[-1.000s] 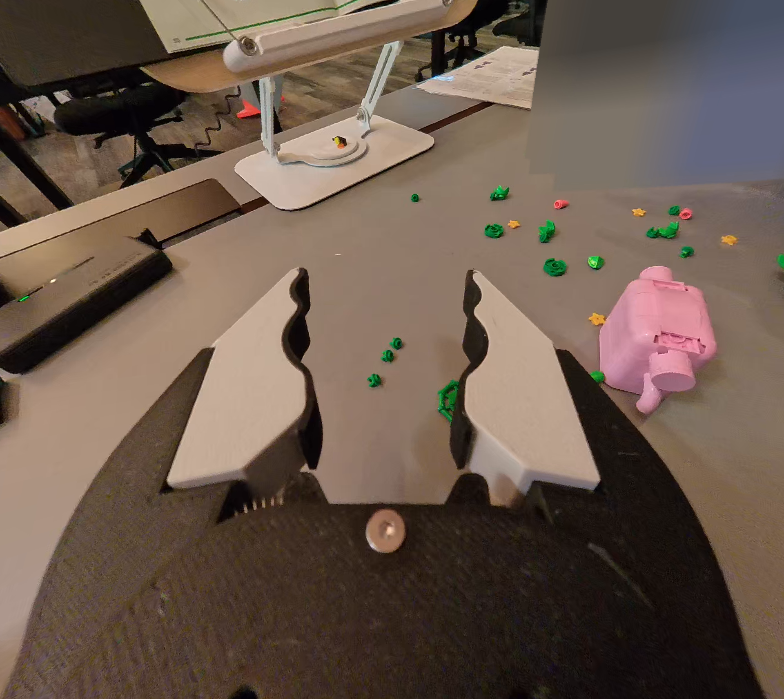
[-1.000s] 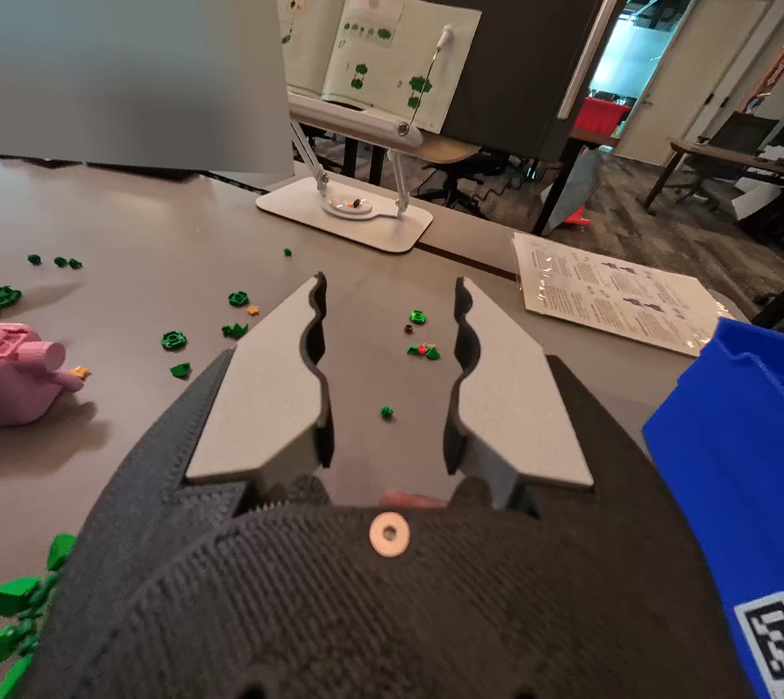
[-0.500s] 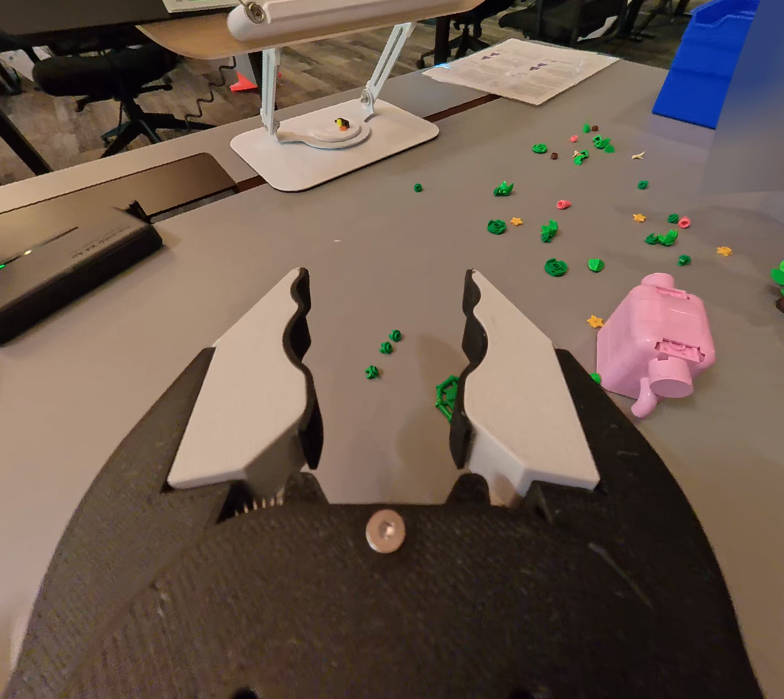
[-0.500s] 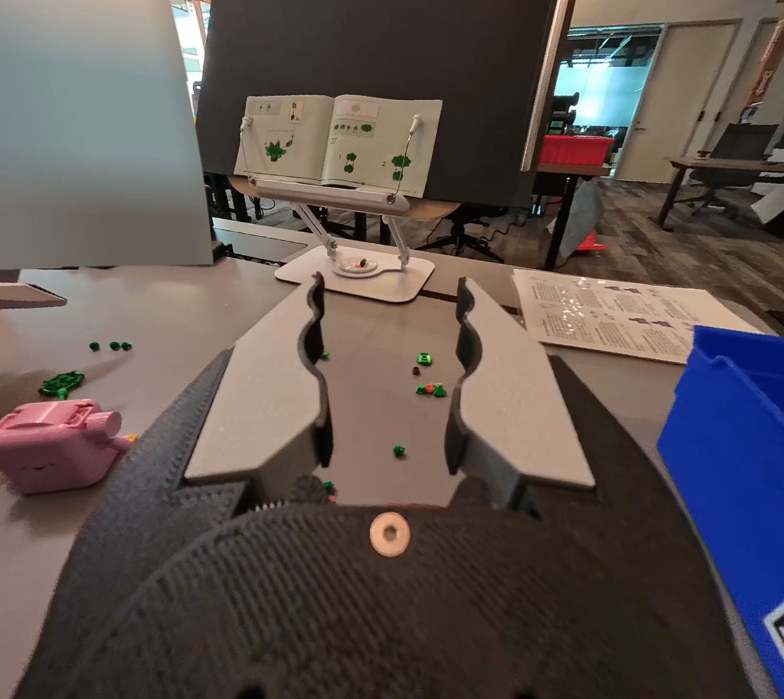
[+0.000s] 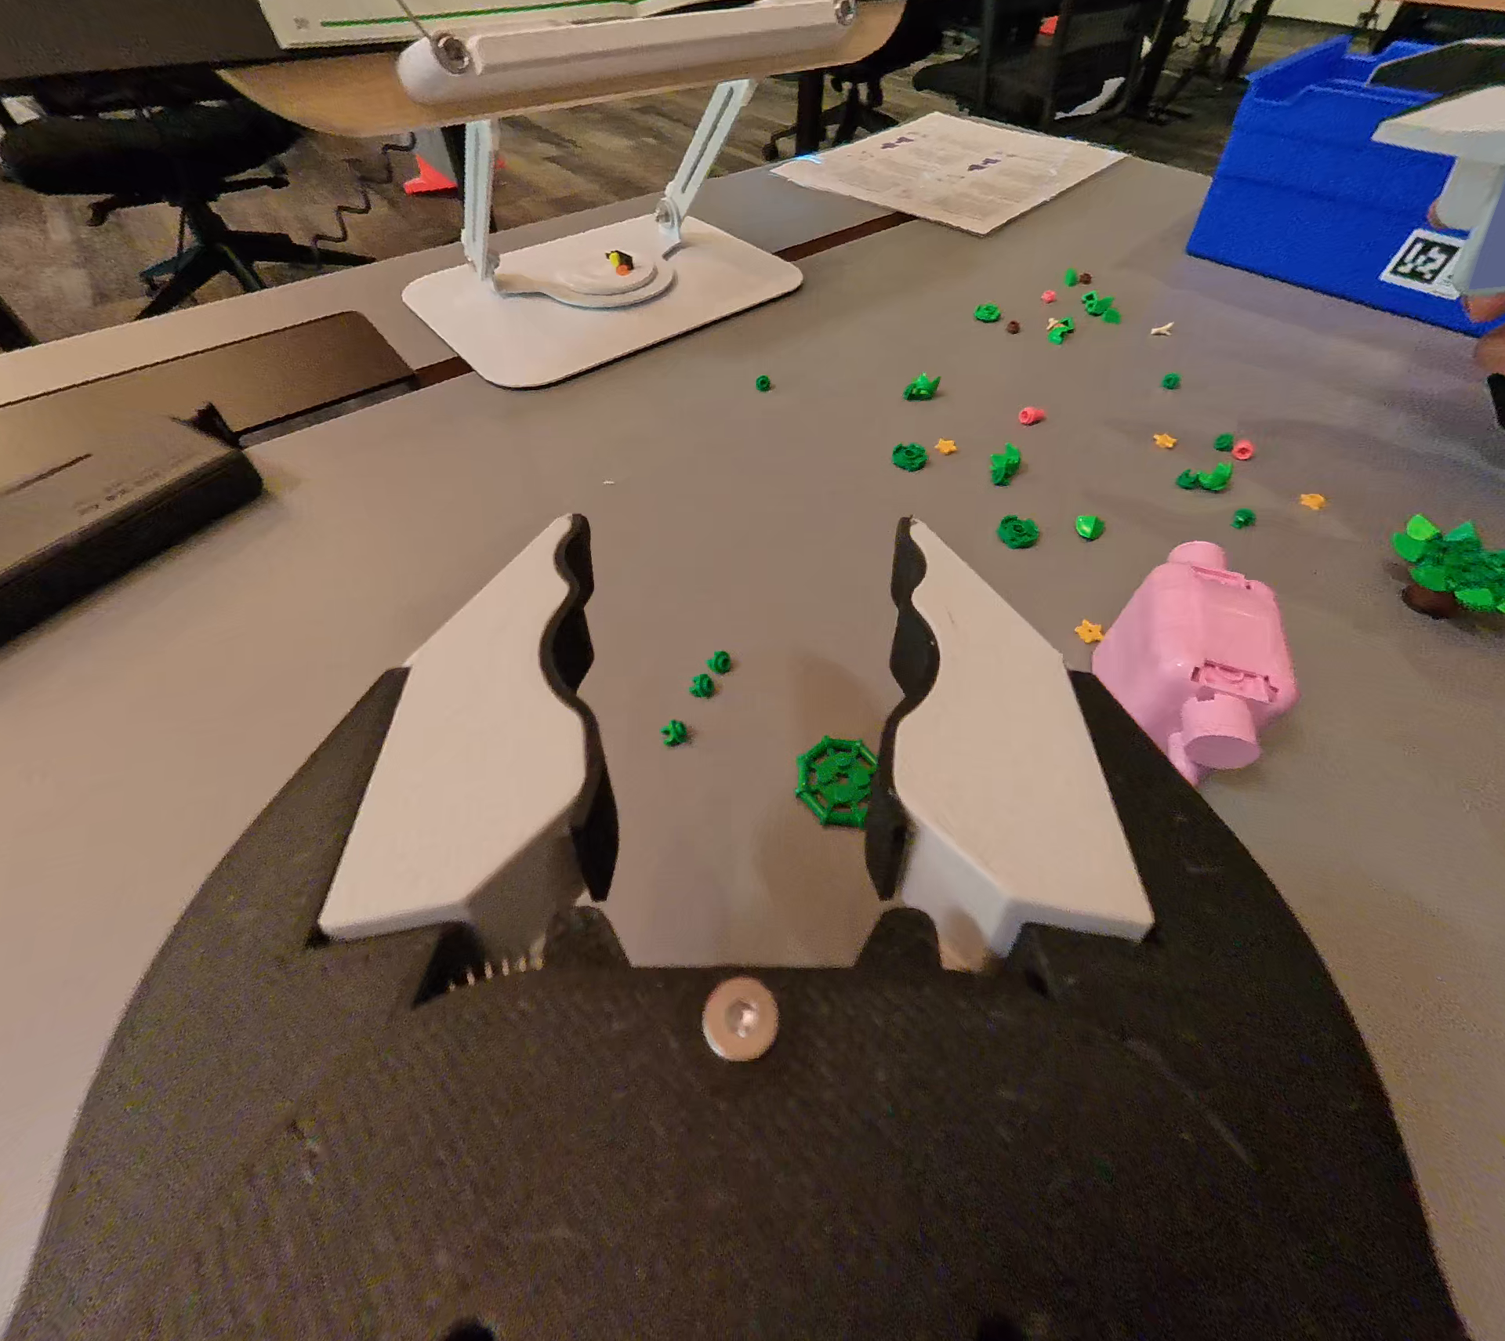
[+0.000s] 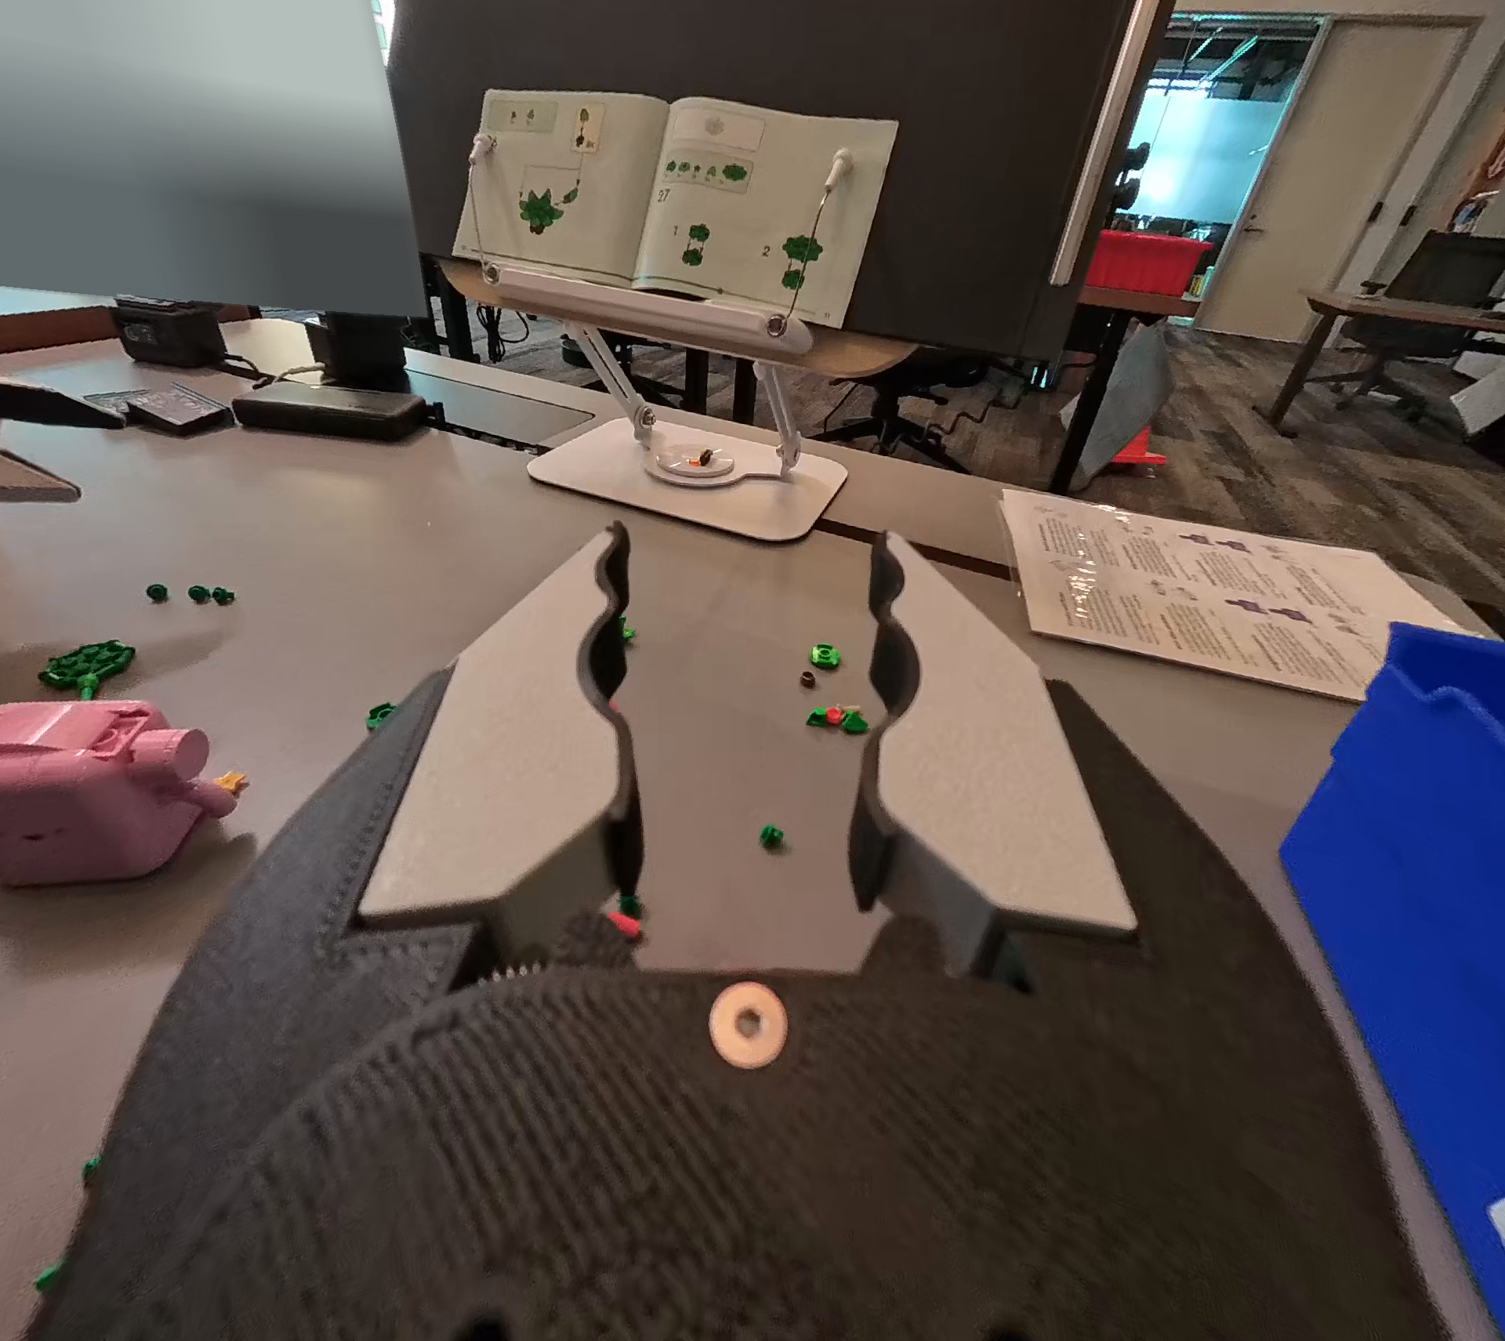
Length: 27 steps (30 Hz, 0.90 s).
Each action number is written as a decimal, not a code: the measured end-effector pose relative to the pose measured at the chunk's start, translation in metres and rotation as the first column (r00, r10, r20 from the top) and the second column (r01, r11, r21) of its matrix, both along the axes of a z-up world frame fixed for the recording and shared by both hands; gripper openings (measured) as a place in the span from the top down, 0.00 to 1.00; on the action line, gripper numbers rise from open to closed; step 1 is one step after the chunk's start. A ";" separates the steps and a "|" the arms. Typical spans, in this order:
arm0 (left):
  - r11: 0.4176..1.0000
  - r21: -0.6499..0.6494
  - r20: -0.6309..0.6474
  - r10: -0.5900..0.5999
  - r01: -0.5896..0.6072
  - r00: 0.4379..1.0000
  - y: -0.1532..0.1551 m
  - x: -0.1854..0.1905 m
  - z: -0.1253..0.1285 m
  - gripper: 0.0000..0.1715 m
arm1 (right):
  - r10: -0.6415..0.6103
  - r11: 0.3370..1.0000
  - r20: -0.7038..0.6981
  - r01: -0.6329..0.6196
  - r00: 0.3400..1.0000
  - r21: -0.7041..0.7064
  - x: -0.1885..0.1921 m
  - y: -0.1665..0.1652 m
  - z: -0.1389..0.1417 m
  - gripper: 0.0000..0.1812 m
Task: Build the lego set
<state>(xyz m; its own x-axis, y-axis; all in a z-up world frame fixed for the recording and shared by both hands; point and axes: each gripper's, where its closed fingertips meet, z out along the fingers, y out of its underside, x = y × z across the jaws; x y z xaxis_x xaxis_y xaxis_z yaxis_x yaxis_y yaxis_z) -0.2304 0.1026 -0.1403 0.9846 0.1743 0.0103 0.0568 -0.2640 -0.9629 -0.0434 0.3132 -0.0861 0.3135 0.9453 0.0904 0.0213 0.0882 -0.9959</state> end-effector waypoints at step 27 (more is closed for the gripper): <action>0.837 -0.245 0.234 -0.439 0.490 0.867 0.019 0.130 -0.050 0.57 | 0.006 1.000 0.010 -0.006 1.000 0.003 -0.002 -0.001 -0.003 0.68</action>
